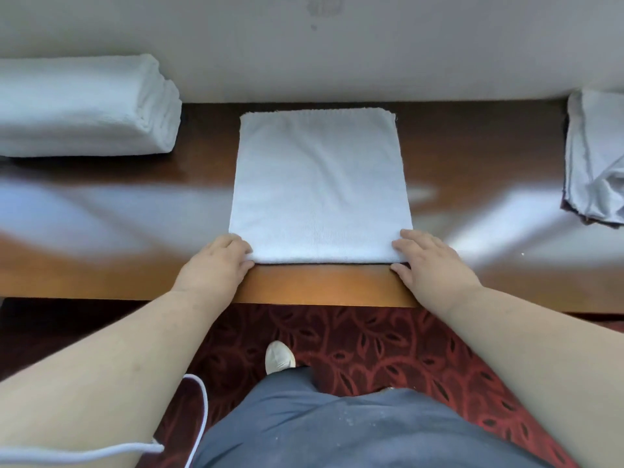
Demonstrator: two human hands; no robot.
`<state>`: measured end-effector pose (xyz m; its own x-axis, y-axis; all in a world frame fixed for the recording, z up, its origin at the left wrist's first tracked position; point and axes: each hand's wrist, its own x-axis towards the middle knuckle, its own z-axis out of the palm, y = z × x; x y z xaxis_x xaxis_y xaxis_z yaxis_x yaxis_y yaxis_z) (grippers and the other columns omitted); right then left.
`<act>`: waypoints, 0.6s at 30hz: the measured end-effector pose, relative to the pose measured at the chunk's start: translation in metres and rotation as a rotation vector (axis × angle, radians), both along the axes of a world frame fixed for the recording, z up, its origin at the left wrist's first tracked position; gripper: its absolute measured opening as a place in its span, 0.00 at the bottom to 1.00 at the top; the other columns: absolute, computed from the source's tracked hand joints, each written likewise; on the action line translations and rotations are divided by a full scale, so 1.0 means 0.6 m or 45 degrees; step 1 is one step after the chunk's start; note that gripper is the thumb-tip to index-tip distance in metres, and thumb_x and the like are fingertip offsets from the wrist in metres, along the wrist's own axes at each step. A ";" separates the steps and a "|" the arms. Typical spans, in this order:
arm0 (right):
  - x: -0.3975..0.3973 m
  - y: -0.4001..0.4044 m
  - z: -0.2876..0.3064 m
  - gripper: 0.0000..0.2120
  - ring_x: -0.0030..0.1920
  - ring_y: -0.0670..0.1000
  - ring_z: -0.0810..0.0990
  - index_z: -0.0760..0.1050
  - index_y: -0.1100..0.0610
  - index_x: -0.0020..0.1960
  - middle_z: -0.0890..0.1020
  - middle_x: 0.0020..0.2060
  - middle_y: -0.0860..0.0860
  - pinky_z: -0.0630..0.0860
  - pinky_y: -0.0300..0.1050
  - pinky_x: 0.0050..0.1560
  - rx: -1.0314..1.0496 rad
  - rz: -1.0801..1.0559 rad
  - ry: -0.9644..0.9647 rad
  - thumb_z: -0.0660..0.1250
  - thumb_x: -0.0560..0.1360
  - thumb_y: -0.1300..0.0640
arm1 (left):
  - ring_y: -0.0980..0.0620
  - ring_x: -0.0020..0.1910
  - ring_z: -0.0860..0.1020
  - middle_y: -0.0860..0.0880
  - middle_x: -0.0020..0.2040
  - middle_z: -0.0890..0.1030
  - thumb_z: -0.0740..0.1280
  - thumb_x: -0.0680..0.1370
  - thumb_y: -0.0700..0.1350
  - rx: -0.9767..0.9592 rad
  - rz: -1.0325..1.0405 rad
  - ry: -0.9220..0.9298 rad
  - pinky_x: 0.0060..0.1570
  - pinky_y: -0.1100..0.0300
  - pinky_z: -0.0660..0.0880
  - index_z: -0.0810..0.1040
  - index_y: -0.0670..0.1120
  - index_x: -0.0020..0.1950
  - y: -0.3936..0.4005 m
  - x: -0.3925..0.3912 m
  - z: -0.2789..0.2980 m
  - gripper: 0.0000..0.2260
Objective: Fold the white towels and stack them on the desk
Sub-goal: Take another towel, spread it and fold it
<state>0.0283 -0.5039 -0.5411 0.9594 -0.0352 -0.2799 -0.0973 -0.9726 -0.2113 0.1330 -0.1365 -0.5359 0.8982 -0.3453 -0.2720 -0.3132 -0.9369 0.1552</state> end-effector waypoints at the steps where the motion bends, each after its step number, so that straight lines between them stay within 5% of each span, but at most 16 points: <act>1: -0.001 -0.005 0.003 0.19 0.70 0.54 0.67 0.71 0.50 0.70 0.71 0.70 0.49 0.65 0.49 0.69 0.002 0.000 -0.069 0.60 0.81 0.45 | 0.48 0.60 0.74 0.53 0.63 0.73 0.61 0.81 0.54 -0.045 0.042 -0.030 0.55 0.53 0.72 0.76 0.52 0.62 -0.003 -0.001 0.004 0.12; 4: 0.001 -0.008 0.009 0.10 0.56 0.55 0.73 0.76 0.49 0.57 0.78 0.54 0.48 0.70 0.49 0.57 -0.147 0.135 -0.139 0.59 0.82 0.49 | 0.48 0.54 0.74 0.52 0.53 0.76 0.60 0.82 0.53 0.032 -0.006 -0.070 0.51 0.54 0.72 0.78 0.52 0.55 -0.008 -0.005 0.007 0.10; 9: -0.033 -0.020 0.021 0.06 0.49 0.57 0.77 0.79 0.50 0.50 0.79 0.44 0.49 0.73 0.52 0.51 -0.229 0.324 -0.207 0.63 0.80 0.52 | 0.45 0.47 0.78 0.51 0.47 0.80 0.62 0.82 0.51 0.125 -0.181 -0.230 0.46 0.53 0.72 0.79 0.49 0.49 0.003 -0.043 0.022 0.09; 12: -0.072 -0.021 0.035 0.07 0.51 0.57 0.77 0.79 0.51 0.52 0.80 0.46 0.50 0.73 0.52 0.53 -0.194 0.358 -0.113 0.62 0.81 0.52 | 0.42 0.39 0.78 0.48 0.40 0.80 0.68 0.79 0.46 0.129 -0.279 -0.271 0.39 0.51 0.74 0.79 0.46 0.44 0.012 -0.086 0.042 0.06; 15: -0.081 -0.024 0.057 0.07 0.54 0.60 0.76 0.79 0.55 0.54 0.80 0.50 0.53 0.73 0.54 0.56 -0.027 0.288 -0.105 0.64 0.80 0.57 | 0.41 0.44 0.78 0.47 0.44 0.81 0.65 0.80 0.43 0.078 -0.089 -0.242 0.43 0.50 0.73 0.78 0.46 0.50 0.006 -0.113 0.064 0.04; 18: -0.062 -0.030 0.095 0.11 0.57 0.60 0.75 0.77 0.58 0.57 0.80 0.51 0.56 0.73 0.54 0.58 0.165 0.075 -0.177 0.64 0.75 0.64 | 0.41 0.48 0.75 0.45 0.49 0.79 0.61 0.74 0.36 0.043 0.112 -0.228 0.45 0.51 0.70 0.75 0.51 0.59 -0.006 -0.115 0.096 0.17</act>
<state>-0.0089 -0.5219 -0.4843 0.9885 0.0497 -0.1429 -0.0022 -0.9396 -0.3423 0.0641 -0.1402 -0.4784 0.9595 -0.2569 -0.1154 -0.2499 -0.9656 0.0724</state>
